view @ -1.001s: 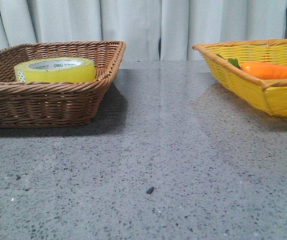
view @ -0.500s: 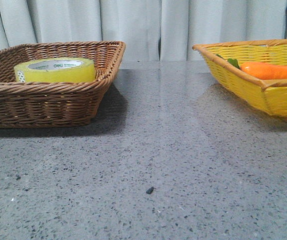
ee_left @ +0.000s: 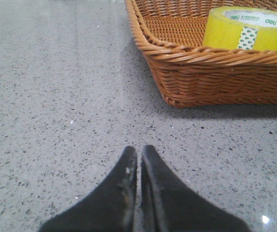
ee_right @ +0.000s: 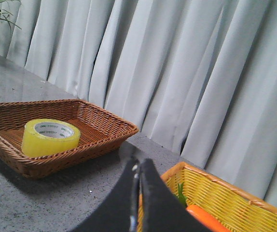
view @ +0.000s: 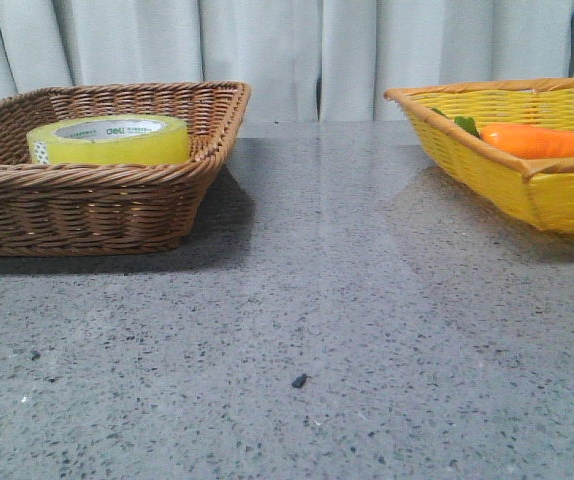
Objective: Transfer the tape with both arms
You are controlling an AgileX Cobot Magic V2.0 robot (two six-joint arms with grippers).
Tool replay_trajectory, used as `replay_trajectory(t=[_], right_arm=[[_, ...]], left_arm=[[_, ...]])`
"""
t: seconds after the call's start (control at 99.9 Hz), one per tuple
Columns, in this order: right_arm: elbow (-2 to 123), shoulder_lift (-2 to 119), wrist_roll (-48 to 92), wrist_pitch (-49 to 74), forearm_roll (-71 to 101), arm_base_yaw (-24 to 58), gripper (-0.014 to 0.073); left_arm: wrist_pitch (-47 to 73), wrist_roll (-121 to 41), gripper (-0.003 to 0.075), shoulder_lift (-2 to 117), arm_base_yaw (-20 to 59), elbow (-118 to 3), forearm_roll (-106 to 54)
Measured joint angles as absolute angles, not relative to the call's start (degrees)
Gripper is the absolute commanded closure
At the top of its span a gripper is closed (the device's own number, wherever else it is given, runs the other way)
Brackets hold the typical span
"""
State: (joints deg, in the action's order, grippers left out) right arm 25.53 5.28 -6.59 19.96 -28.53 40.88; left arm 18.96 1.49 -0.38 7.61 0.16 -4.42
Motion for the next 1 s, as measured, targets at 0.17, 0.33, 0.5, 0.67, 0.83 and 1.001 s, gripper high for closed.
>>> replay_trajectory(t=[0.17,0.33,0.5,0.67,0.83,1.001], right_arm=[[25.53,5.28,-6.59,19.96,-28.53,40.88,0.0668],[25.53,5.28,-6.59,19.96,-28.53,40.88,0.0668],[25.53,5.28,-6.59,19.96,-28.53,40.88,0.0668],[24.63,5.28,-6.59,19.84,-28.53,40.88,0.0668],[21.60,5.28,-6.59,15.98,-29.44,39.19,0.0668],[17.81,5.28,-6.59,6.62,-25.29,32.03,0.0668]], left_arm=[[18.96,1.49,0.0741,-0.38,7.61,0.16,-4.42],[18.98,1.49,0.0741,-0.38,7.61,0.16,-4.42],[18.98,1.49,0.0741,-0.38,7.52,0.16,-4.42],[18.98,1.49,0.0741,-0.38,7.52,0.16,-4.42],[18.98,1.49,0.0741,-0.38,7.52,0.16,-4.42],[19.08,1.49,0.0741,-0.38,7.52,0.16,-4.42]])
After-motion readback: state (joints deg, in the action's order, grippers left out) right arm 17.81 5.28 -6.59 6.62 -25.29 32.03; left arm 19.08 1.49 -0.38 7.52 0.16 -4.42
